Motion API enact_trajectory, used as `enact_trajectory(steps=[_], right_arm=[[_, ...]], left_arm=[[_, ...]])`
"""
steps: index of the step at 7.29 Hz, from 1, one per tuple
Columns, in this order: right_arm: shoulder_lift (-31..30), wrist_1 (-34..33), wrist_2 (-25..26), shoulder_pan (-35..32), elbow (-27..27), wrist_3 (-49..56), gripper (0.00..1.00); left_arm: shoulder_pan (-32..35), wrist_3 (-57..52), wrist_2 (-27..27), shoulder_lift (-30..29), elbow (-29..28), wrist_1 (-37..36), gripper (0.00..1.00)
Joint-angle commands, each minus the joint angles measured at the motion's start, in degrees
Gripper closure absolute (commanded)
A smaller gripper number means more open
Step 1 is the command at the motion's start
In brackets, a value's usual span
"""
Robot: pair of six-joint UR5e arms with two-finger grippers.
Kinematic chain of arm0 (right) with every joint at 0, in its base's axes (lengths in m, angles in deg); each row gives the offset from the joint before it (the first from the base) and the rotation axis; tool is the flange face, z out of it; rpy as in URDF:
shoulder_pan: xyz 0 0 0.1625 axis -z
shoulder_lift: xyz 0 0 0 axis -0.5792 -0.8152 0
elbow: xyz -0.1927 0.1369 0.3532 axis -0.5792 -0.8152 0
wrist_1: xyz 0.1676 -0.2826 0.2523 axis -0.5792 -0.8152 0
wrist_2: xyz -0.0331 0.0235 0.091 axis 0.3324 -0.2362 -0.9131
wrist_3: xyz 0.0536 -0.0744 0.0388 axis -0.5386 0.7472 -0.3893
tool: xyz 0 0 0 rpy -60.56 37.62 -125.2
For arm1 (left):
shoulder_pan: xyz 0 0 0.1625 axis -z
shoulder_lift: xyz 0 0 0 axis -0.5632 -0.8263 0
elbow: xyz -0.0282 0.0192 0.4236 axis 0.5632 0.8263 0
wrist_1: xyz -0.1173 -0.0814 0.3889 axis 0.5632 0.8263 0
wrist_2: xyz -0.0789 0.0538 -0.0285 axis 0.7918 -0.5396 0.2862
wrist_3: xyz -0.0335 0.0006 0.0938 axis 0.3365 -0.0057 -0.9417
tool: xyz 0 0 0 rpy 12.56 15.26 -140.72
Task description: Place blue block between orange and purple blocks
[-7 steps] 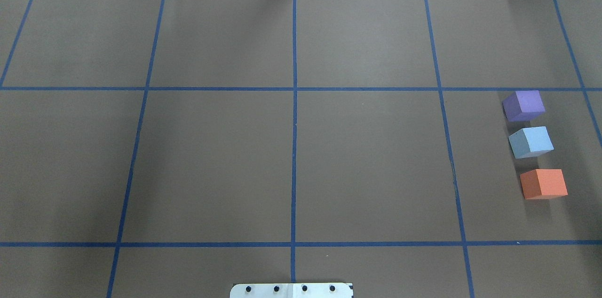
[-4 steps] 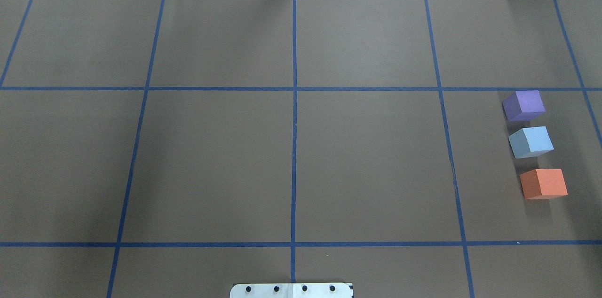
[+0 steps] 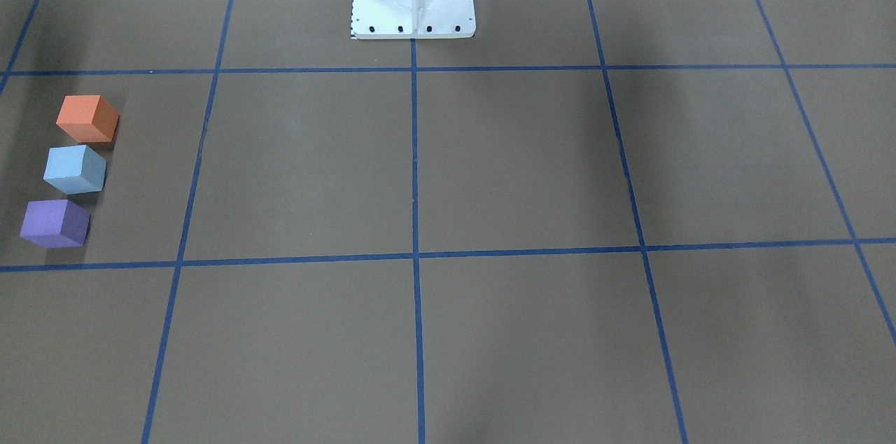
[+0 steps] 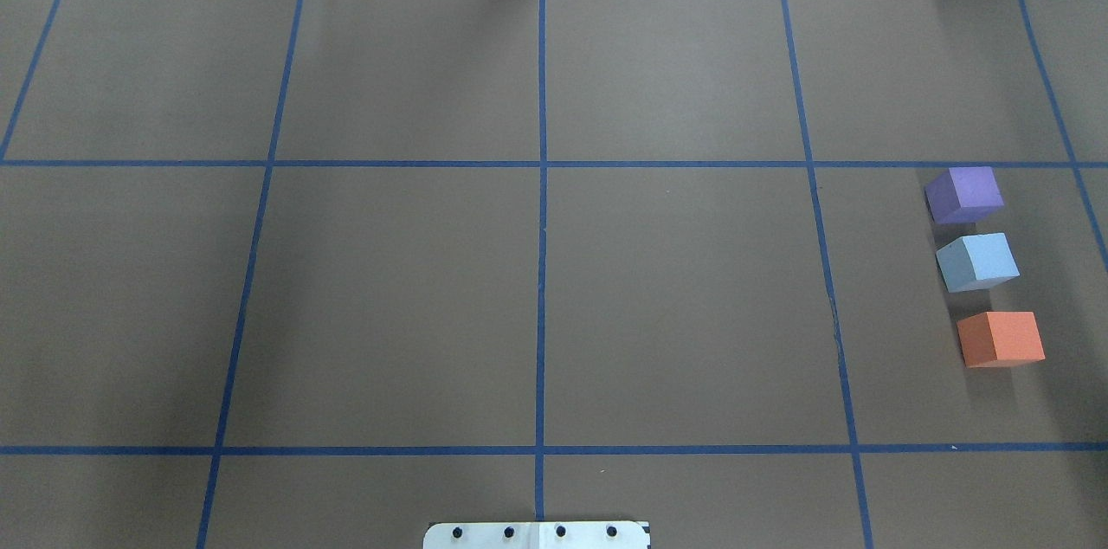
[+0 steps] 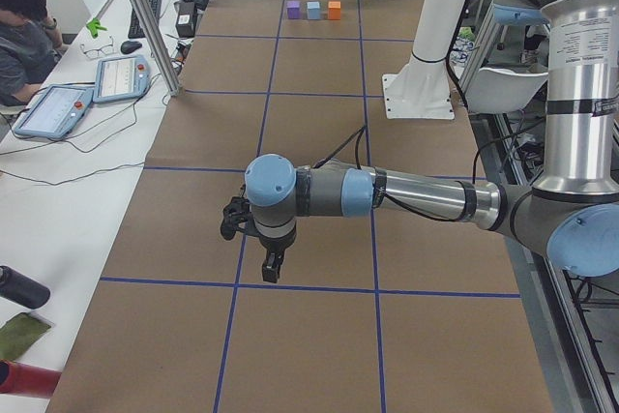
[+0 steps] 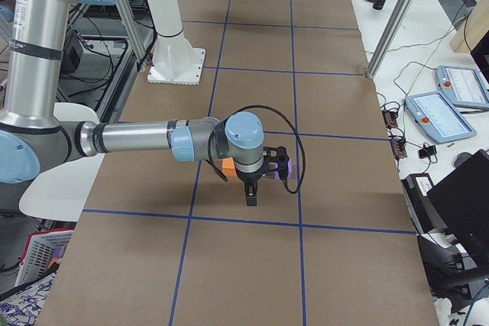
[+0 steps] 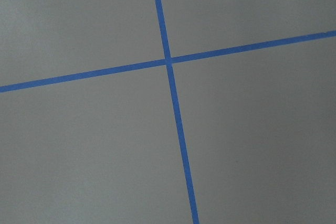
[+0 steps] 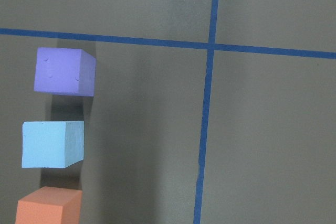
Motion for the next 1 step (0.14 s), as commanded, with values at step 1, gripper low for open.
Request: enact_trajectory(steps=[1], right_arm=[[0.0, 0.0, -0.1, 0.0, 0.1, 0.0, 0.00]], left_arm=[[0.0, 0.0, -0.1, 0.0, 0.2, 0.0, 0.00]])
